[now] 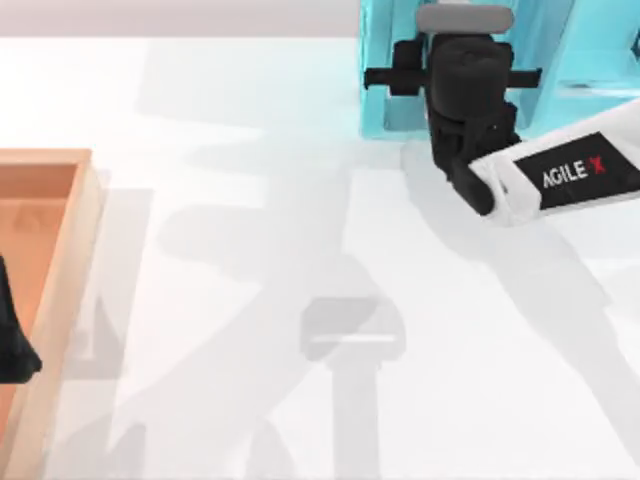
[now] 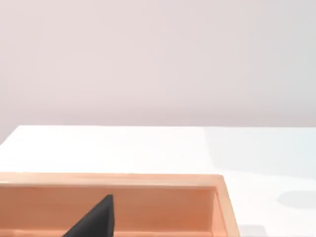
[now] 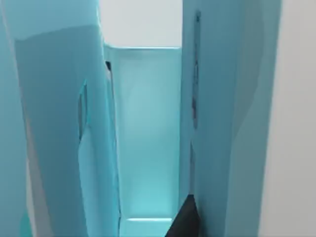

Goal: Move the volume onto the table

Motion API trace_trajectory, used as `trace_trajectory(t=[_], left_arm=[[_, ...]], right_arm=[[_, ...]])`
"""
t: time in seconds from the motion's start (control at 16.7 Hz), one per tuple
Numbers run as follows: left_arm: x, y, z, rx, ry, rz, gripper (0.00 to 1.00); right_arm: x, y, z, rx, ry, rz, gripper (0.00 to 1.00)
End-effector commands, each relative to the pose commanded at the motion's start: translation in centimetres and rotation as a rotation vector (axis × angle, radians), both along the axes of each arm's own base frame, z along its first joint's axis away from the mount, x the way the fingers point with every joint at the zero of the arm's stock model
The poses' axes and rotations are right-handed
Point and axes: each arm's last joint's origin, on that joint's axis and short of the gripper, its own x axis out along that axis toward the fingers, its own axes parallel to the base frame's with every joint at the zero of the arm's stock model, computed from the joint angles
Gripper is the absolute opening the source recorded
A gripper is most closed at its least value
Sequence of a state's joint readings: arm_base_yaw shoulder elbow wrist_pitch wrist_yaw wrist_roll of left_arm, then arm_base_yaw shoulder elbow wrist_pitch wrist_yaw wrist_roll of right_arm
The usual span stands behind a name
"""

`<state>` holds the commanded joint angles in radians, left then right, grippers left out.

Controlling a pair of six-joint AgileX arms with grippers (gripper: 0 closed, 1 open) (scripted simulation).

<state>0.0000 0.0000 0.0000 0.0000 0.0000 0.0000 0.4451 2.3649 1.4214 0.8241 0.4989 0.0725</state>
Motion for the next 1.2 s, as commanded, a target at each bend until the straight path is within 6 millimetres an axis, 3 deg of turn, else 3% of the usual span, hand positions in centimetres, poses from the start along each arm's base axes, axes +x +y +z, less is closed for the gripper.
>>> trace_trajectory(t=[0.24, 0.42, 0.6, 0.84, 1.2], left_arm=[[0.0, 0.0, 0.0, 0.000, 0.000, 0.000, 1.00], [0.0, 0.0, 0.0, 0.000, 0.000, 0.000, 1.00], [0.0, 0.0, 0.0, 0.000, 0.000, 0.000, 1.00], [0.0, 0.0, 0.0, 0.000, 0.000, 0.000, 1.00], [0.0, 0.0, 0.0, 0.000, 0.000, 0.000, 1.00]], right_arm=[[-4.4, 1.0, 6.7, 0.004, -0.006, 0.001, 0.00], [-9.2, 1.0, 12.0, 0.013, -0.019, -0.001, 0.00], [-14.0, 0.2, 15.5, 0.017, -0.026, -0.003, 0.00], [-17.9, -0.8, 16.8, 0.003, -0.008, -0.005, 0.00], [-18.1, -0.9, 16.7, -0.004, -0.001, -0.008, 0.00]])
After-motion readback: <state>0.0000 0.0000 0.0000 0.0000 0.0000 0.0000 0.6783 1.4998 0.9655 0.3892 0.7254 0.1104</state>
